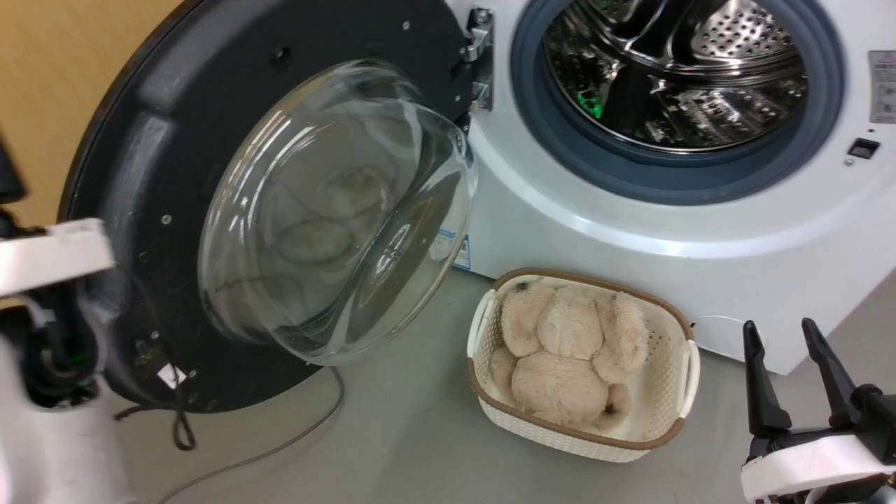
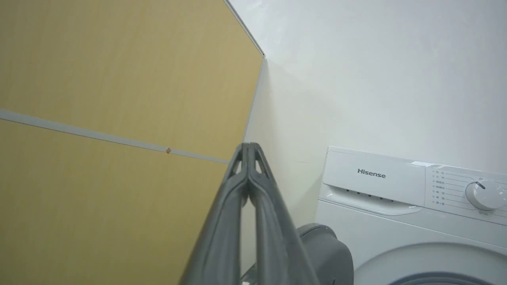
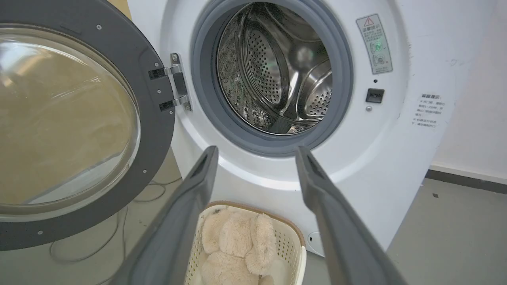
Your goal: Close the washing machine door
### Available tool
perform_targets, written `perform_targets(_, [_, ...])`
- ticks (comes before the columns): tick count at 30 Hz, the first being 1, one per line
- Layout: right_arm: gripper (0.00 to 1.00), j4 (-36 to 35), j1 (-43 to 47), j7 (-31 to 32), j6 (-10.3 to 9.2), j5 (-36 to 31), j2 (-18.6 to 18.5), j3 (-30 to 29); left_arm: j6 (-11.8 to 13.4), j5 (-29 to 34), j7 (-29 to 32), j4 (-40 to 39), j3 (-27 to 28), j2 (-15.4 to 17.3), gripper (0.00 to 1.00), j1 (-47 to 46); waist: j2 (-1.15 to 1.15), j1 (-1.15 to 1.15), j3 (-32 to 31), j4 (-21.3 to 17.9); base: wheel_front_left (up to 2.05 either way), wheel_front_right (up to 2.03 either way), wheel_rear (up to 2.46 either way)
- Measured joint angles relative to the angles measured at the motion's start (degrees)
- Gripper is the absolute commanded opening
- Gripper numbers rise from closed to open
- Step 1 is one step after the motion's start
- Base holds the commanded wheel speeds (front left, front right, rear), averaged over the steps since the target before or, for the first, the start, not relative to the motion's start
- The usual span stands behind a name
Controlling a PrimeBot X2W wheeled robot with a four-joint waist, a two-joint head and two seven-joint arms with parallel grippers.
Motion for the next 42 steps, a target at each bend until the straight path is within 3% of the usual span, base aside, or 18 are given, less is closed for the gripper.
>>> perform_targets(7, [1.00, 0.13, -0.19, -0.62, 0.00, 0.25, 0.00, -0.78, -0.49, -10.27, 1.79, 5.54, 6.17, 2.03, 0.00, -1.21, 0.00, 0.00, 0.77, 1.64, 0.00, 0.00, 0.00])
perform_targets(19, [1.00, 0.13, -0.80, -2.10, 0.00, 0.40, 0.00, -1.96, -1.08, -31.09, 11.83, 16.73, 11.93, 2.33, 0.00, -1.19, 0.00, 0.00, 2.98, 4.06, 0.00, 0.00, 0.00])
perform_targets(34, [1.00, 0.07, -2.59, -4.04, 0.00, 0.40, 0.02, -3.11, -2.07, -48.91, 23.28, 23.31, 7.34, 4.26, 0.00, 3.34, 0.00, 0.00, 5.70, 6.05, 0.00, 0.00, 0.00])
perform_targets(42, [1.00, 0.12, -2.80, -4.87, 0.00, 0.45, 0.02, -3.96, -2.58, -56.37, 27.95, 20.79, 1.89, 5.28, 0.00, 8.54, 0.00, 0.00, 6.15, 7.31, 0.00, 0.00, 0.00])
